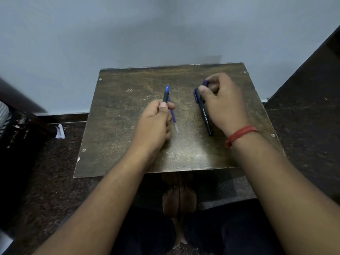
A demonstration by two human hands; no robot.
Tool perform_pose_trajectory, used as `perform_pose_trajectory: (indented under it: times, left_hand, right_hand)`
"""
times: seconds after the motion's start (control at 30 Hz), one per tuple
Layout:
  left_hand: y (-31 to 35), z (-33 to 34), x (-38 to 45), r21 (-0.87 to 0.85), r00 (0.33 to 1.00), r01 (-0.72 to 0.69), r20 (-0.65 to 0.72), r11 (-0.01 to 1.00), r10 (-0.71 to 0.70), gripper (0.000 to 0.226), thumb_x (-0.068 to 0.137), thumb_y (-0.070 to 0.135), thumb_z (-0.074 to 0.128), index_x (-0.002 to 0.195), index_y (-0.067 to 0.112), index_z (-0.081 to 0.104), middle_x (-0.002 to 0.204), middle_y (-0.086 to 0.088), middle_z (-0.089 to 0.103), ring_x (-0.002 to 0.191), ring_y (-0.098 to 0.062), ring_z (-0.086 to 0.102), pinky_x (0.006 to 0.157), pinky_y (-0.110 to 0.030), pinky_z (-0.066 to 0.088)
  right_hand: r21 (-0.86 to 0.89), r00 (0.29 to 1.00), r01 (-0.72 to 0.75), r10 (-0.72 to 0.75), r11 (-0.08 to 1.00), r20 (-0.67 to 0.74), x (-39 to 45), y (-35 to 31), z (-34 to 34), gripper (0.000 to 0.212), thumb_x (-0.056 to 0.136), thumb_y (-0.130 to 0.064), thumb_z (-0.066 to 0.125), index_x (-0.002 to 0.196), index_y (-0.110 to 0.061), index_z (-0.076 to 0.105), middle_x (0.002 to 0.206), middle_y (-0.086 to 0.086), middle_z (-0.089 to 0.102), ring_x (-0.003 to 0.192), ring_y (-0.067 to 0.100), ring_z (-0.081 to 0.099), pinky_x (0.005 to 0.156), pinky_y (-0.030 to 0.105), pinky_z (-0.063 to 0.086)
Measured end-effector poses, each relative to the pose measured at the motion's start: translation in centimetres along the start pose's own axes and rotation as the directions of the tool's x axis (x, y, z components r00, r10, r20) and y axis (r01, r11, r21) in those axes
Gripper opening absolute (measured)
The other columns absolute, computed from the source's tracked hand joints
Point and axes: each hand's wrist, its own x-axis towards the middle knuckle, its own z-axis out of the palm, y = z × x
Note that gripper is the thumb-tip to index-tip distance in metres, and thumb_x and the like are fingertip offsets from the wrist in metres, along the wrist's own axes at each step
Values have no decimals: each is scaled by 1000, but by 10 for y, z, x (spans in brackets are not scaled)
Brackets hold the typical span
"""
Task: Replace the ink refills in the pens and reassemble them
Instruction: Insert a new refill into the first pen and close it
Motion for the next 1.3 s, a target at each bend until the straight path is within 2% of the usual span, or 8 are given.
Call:
perform_pose_trajectory:
  times: [0.13,0.27,0.7,0.8,0.9,1.0,1.17,1.3]
  left_hand:
    - [-1,-5,1,-52,999,21,-46,998,-23,23,106,10,35,102,12,58,65,3,45,49,-8,28,42,-22,21]
    - [0,-8,7,-101,996,13,-90,995,-23,22,105,10,37,102,14,59,67,3,49,48,-5,33,40,-19,25]
    - [3,-6,0,-55,999,0,-38,998,-2,16,106,16,40,103,11,54,63,3,59,46,-11,30,38,-19,24]
    - [3,-7,0,-78,1000,13,-4,997,-13,15,106,17,41,102,10,53,62,3,59,45,-11,28,38,-19,22]
    - [2,-7,-1,-155,995,68,81,986,-56,19,106,18,39,100,8,54,61,0,54,43,-9,26,38,-16,20]
    - [2,-3,-2,-214,981,131,168,968,-95,25,105,17,36,99,6,58,63,-6,51,43,-8,28,38,-15,19]
    - [0,-1,-2,-256,963,189,237,948,-128,23,103,15,37,99,4,57,63,-7,50,45,-8,30,38,-17,18]
    - [0,-1,-2,-294,957,218,254,931,-144,20,101,14,40,97,4,57,62,-4,49,47,-8,32,39,-18,17]
  right_hand:
    - [-270,992,124,-115,955,50,-5,-13,15,24,90,-36,68,100,-21,52,88,2,64,90,23,57,73,33,44]
    - [-448,982,188,-173,874,74,-15,-19,22,28,90,-40,68,101,-17,55,86,2,68,101,29,56,90,42,45]
    - [-587,985,172,-132,791,111,-9,-16,19,29,94,-46,60,80,-21,55,75,5,63,93,32,61,90,40,44]
    - [-417,990,142,-134,898,48,-6,-17,13,29,98,-44,55,86,-19,60,69,-4,53,77,21,52,71,34,42]
    - [-14,995,97,-96,995,23,-8,-23,10,30,98,-45,56,83,-20,61,71,-3,65,68,12,59,58,27,42]
    - [181,990,3,-28,983,135,-11,-23,12,30,94,-46,62,85,-18,67,73,-2,71,64,5,61,58,18,46]
    - [485,966,-163,39,859,256,-8,-17,16,23,85,-37,75,79,-15,69,75,14,69,66,29,60,58,39,47]
    - [506,960,-180,40,843,276,-7,-15,16,14,94,-25,67,82,-18,70,75,5,69,74,26,60,52,22,41]
